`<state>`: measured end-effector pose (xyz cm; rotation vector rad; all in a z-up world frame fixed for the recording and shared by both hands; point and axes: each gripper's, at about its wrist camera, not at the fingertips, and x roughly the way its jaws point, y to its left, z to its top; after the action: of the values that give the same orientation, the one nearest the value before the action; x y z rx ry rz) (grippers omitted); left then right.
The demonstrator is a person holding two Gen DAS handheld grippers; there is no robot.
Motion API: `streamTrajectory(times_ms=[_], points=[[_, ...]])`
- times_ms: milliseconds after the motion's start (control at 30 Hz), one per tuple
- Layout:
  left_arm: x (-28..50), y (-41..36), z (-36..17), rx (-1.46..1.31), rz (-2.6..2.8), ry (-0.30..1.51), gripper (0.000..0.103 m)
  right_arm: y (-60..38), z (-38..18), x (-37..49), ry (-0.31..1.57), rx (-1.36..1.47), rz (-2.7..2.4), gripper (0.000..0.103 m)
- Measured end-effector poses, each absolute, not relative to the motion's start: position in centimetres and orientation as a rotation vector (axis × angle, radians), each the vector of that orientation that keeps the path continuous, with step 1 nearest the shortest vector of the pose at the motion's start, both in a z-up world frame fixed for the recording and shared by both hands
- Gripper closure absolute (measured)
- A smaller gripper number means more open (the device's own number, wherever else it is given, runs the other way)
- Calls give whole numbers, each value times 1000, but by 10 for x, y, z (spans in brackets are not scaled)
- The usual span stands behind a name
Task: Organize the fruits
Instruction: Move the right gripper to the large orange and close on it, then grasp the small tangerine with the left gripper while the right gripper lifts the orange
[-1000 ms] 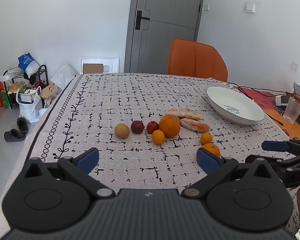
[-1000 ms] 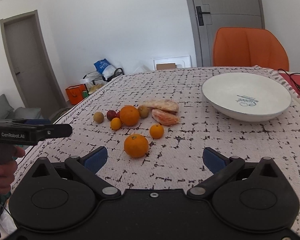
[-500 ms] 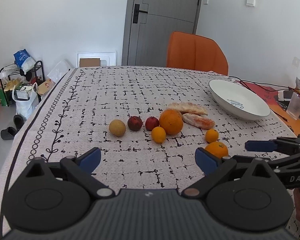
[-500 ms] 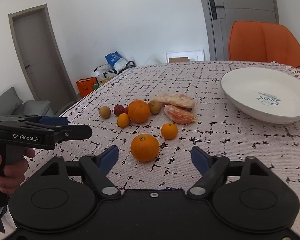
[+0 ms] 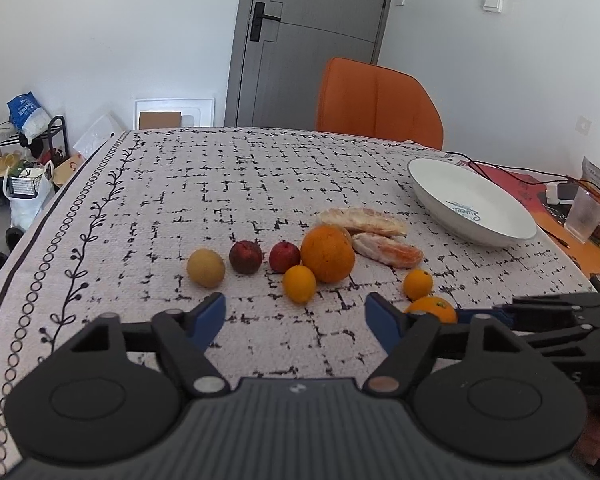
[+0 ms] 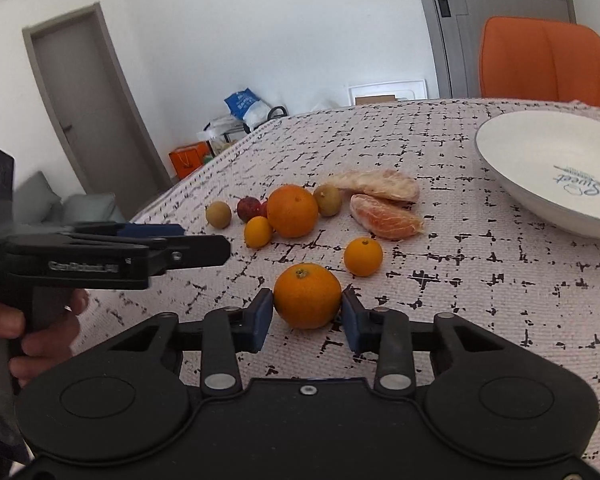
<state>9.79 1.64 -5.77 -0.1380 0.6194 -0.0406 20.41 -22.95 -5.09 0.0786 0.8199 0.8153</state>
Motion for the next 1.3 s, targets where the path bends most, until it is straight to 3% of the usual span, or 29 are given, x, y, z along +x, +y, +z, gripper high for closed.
streamTrajectory(times_ms=[400, 467, 533, 1300], points=[[126, 8, -71, -123, -30, 653, 58, -266, -46, 207, 787, 127, 747, 69], [130, 7, -74, -116, -23, 655, 66, -272, -44, 208, 781, 130, 731, 69], [131, 5, -75, -102, -22, 655, 82, -275, -43, 209, 774, 135, 718, 69], [136, -47, -35, -25, -126, 578, 83, -325, -33, 217, 679, 208, 618, 69]])
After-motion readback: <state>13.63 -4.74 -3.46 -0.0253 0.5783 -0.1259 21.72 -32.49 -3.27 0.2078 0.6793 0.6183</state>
